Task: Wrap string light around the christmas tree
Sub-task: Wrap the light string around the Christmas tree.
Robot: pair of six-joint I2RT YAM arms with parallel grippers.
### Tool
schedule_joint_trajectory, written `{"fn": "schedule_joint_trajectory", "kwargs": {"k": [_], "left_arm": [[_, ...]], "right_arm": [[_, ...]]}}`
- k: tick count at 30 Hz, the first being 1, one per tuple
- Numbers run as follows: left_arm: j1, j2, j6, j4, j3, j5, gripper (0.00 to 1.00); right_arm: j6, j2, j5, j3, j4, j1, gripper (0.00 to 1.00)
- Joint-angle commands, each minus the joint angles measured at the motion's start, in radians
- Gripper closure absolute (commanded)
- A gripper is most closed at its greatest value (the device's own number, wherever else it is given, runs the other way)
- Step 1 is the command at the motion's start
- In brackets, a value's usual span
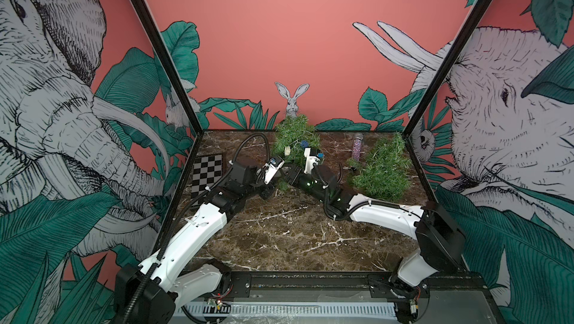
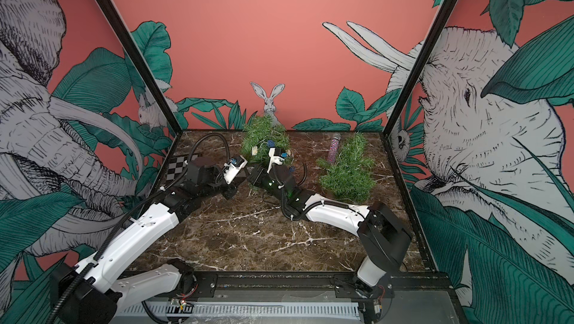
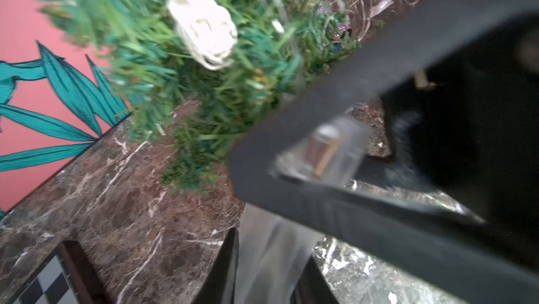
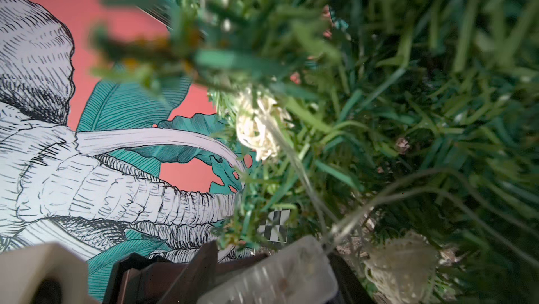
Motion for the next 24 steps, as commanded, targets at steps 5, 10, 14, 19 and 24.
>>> {"fn": "schedule_joint_trajectory", "kwargs": {"k": [5, 10, 14, 19, 24], "left_arm": [[0.025, 0.002, -0.045, 0.060, 0.006, 0.057, 0.93], [0.035, -0.005, -0.056, 0.077, -0.022, 0.038, 1.00], [0.042, -0.009, -0.074, 0.105, -0.050, 0.005, 1.00], [0.063, -0.006, -0.107, 0.142, -0.085, -0.030, 1.00], [0.081, 0.027, -0.137, 0.158, -0.084, -0.044, 1.00]], "right_arm": [[0.098, 0.030, -0.042, 0.024, 0.086, 0.020, 0.86], [0.106, 0.043, -0.025, 0.007, 0.108, 0.017, 0.79], [0.093, 0.040, -0.006, 0.002, 0.108, 0.015, 0.69], [0.093, 0.017, 0.006, -0.032, 0.125, 0.013, 0.54], [0.077, -0.053, 0.008, -0.083, 0.100, 0.007, 0.41]]}}
